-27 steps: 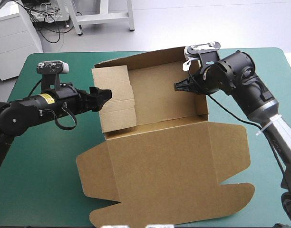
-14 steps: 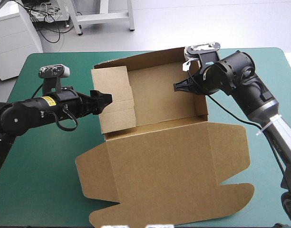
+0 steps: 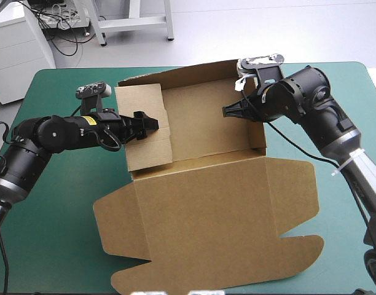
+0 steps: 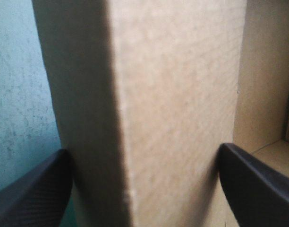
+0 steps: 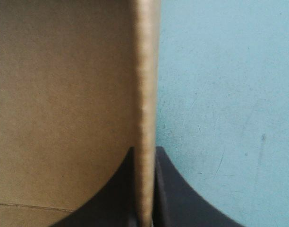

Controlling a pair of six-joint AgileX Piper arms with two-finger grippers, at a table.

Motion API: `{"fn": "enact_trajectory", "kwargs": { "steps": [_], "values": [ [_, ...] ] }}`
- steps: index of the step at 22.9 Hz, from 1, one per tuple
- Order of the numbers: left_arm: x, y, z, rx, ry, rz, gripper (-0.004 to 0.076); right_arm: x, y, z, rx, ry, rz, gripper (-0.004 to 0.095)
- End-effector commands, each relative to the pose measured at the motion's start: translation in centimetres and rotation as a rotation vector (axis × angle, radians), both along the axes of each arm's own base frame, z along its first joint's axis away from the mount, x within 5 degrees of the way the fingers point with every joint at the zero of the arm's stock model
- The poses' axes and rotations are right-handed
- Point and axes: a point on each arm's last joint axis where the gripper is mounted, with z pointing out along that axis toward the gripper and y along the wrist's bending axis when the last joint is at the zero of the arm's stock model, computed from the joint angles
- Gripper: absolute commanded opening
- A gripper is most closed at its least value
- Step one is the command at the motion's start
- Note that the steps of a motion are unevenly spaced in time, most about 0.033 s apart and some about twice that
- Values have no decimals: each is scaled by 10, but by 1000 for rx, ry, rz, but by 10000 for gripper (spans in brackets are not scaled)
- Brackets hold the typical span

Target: Fold the box

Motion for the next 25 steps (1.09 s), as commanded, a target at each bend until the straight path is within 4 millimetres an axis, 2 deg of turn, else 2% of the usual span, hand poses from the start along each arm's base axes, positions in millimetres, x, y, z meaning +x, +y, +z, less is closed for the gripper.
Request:
{"fn": "enact_trajectory", "kwargs": {
  "steps": [1,2,4,6,7,9,17,23,25],
  "values": [
    [-3,0,23,-91,-105,27,566,-14,-8,32,80,-138,8,-8],
    [-3,0,23,-95,-107,29,548,-14,-8,32,80,-138,8,-8],
    [-2,-1,22,-95,-95,25,445,-14,-8,32,80,-138,8,-8],
    [-2,-3,19,-91,-77,-3,129,-14,-8,32,80,-138,8,-8],
    [-2,-4,17,-68,-86,-37,0,-14,-8,32,80,-138,8,-8],
    [0,-6,13,-32,-88,-86,-30,-14,-8,32,82,-137,9,-8],
    [10,-5,12,3,-77,-44,-33,-19,-9,27,64,-65,5,-8],
    [33,-17,-1,121,4,-85,-32,-7,-8,1,-13,65,3,-8],
    [48,-23,-21,223,86,-55,-32,9,-7,-15,-22,119,-17,-8]
  ]
}}
